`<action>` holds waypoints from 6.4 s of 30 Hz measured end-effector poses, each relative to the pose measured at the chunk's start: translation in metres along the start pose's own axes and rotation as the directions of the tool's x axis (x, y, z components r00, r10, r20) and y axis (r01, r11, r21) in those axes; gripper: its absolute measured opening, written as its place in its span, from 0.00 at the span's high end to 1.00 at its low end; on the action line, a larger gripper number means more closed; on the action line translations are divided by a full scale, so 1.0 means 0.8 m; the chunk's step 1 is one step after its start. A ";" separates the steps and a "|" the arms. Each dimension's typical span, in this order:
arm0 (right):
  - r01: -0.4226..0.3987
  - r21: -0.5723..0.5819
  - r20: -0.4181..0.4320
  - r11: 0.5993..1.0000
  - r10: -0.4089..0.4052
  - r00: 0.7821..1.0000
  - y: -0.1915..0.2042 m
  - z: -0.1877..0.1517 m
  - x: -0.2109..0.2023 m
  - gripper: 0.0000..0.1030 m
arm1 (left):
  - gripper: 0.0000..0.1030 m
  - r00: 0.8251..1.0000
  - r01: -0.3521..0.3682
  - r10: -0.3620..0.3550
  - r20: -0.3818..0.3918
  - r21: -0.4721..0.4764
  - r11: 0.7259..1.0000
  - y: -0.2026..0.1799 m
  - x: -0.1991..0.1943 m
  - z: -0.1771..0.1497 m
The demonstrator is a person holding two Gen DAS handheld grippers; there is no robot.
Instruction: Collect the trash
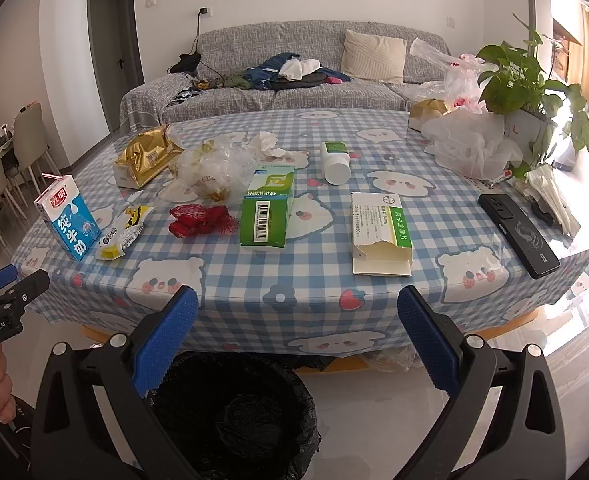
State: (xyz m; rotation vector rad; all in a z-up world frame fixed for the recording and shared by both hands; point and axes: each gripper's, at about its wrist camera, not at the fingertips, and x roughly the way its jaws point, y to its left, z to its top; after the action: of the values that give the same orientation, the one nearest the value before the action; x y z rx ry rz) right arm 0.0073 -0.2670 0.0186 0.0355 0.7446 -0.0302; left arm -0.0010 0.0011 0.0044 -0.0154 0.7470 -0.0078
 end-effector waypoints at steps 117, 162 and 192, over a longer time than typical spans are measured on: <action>0.066 -0.003 -0.179 0.998 -0.066 0.982 0.040 0.107 0.171 0.18 | 0.15 0.989 -0.085 0.075 -0.129 -0.074 0.994 0.089 0.138 0.089; 0.063 0.024 -0.156 0.998 -0.058 0.986 0.024 0.100 0.145 0.56 | 0.62 0.992 -0.033 0.018 -0.127 -0.111 0.993 0.084 0.103 0.081; 0.042 -0.018 -0.076 0.999 -0.044 0.996 0.040 0.025 0.047 0.56 | 0.62 0.997 -0.016 0.005 -0.079 -0.147 0.989 0.092 0.022 0.021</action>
State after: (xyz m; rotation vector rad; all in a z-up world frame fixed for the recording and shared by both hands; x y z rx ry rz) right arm 0.0498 -0.2364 0.0089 0.0049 0.8221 -0.0641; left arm 0.0239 0.0743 0.0036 -0.1530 0.8249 0.0574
